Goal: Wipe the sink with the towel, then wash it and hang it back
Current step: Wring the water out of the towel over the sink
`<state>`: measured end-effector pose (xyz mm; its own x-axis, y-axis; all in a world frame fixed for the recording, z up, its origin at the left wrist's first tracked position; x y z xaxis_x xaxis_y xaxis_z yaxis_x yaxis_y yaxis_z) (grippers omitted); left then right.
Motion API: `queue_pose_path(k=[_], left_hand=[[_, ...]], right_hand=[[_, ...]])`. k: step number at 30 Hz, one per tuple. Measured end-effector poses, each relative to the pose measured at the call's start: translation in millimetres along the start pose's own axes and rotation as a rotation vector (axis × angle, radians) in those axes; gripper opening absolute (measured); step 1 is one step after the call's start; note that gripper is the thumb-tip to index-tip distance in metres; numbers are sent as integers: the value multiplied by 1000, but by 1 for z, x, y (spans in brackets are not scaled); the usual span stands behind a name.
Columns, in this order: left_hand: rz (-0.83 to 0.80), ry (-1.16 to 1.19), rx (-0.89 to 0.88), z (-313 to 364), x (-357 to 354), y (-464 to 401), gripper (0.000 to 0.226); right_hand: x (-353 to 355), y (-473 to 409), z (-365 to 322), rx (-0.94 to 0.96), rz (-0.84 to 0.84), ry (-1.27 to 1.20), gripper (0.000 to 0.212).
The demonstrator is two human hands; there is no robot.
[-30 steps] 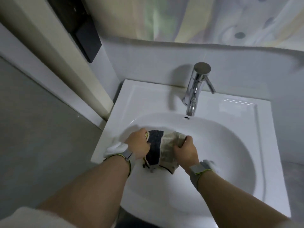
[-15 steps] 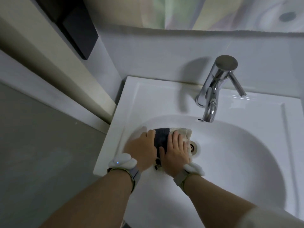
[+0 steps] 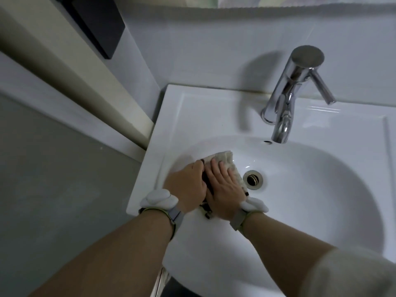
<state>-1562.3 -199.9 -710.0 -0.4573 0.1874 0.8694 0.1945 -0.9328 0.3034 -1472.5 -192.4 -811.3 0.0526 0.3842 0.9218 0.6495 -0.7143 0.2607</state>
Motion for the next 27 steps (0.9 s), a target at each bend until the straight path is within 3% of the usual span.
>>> queue_pose_path(k=[5,8,16,23,27], left_hand=[[4,-15,37,-1,-4,3,16],[-30,-33,49,-3,-9,4,14],[-141,-51,53,3,-25,3,22],[-154,-49,74,11,-31,1,23],[-171,-42,78,16,-35,2,25]], right_hand=[[-4,27,-20,70,-84,-47,63],[-2,35,5,182,-115,88,63],[18,8,79,239,-69,417,63],[38,50,143,102,-93,523,62],[34,51,141,78,-135,551,64]])
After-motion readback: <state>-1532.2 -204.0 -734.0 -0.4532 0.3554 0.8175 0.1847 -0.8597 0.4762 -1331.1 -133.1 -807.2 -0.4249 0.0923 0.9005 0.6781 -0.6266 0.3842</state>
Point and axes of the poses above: each hand's wrist, its own y-axis away from the middle knuckle, its own x-axis out of the back of the hand, z = x × y, the point moved 8 cm from there along -y, towards the middle knuckle, and after that the axes turned 11 degrees about y, right-handed, at the moved point
